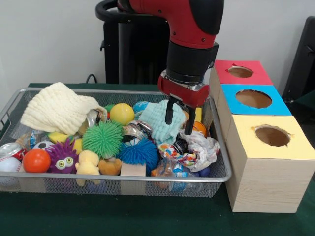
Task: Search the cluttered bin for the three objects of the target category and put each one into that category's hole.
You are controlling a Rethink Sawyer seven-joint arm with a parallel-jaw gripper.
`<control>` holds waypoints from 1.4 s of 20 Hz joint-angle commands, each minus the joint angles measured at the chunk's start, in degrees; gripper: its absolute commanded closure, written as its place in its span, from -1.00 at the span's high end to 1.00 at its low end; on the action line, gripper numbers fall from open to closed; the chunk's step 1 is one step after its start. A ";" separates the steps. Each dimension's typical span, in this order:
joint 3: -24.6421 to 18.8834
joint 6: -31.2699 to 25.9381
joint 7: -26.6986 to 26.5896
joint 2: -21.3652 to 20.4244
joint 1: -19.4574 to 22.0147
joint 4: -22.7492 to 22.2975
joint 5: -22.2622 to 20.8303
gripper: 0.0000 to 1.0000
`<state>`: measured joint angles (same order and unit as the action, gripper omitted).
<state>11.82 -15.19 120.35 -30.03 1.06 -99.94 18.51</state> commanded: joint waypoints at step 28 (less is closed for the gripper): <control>-4.23 12.03 14.84 9.27 -3.15 3.36 11.31 1.00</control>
<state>12.91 -7.06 120.35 -24.80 -1.56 -98.14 25.73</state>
